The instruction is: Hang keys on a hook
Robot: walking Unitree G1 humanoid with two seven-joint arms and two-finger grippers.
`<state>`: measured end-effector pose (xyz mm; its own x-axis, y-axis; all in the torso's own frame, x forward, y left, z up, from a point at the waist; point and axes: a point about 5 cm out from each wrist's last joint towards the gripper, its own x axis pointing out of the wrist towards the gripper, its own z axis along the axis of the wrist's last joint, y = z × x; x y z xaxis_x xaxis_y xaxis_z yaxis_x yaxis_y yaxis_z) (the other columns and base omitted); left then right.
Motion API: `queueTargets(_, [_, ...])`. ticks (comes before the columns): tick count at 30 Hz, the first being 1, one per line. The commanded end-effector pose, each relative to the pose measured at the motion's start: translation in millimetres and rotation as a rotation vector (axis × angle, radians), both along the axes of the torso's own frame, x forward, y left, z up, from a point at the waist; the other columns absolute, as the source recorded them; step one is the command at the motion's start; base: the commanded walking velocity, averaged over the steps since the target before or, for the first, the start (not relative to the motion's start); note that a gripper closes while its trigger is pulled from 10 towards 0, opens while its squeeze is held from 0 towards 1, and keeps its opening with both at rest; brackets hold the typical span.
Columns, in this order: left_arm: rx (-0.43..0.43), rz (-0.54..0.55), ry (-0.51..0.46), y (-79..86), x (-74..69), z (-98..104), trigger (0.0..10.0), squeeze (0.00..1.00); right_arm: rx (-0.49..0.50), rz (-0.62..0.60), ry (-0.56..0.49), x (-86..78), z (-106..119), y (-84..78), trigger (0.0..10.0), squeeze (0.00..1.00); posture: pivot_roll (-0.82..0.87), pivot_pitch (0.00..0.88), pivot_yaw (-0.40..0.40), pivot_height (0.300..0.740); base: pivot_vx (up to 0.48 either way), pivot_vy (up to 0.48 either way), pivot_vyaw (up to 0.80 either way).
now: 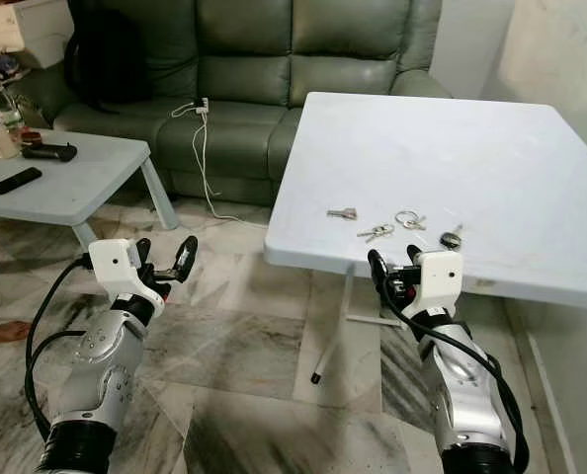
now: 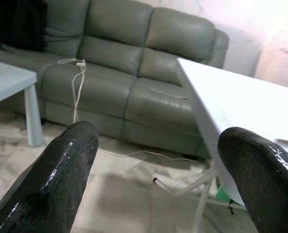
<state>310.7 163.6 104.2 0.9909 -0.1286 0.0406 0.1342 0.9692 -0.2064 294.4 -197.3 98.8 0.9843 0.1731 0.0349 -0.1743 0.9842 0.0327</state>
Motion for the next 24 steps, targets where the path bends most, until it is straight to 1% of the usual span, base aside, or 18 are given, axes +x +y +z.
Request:
queueTargets(1, [0.004, -0.01, -0.014, -0.3, 1.4, 3.8, 10.0, 0.0, -0.01, 0.013, -0.029, 1.8, 7.9, -0.1, 10.0, 0.0, -0.03, 0.0, -0.021, 0.74, 0.39, 0.0, 0.0])
queueTargets(15, [-0.007, -0.005, -0.004, -1.6, -0.8, 2.0, 10.0, 0.0, -0.015, 0.016, -0.024, 0.3, 7.6, -0.9, 10.0, 0.0, -0.03, 0.0, -0.026, 0.74, 0.348, 0.0, 0.0])
queueTargets(18, [0.001, 0.0, 0.023, -2.8, -0.7, -0.3, 10.0, 0.0, -0.016, 0.017, -0.022, -0.1, 7.4, -1.4, 10.0, 0.0, -0.03, 0.0, -0.029, 0.74, 0.0, 0.0, 0.0])
queueTargets(23, [0.0, -0.018, 0.024, -5.8, -0.3, 0.5, 10.0, 0.0, -0.017, 0.015, -0.019, -0.3, 7.5, -1.8, 10.0, 0.0, -0.03, 0.0, -0.031, 0.74, 0.0, 0.0, 0.0])
queueTargets(24, [0.012, -0.023, 0.021, -6.7, -0.5, 1.0, 10.0, 0.0, -0.017, 0.015, -0.019, -0.3, 7.6, -2.0, 10.0, 0.0, -0.03, 0.0, -0.031, 0.74, 0.0, 0.0, 0.0])
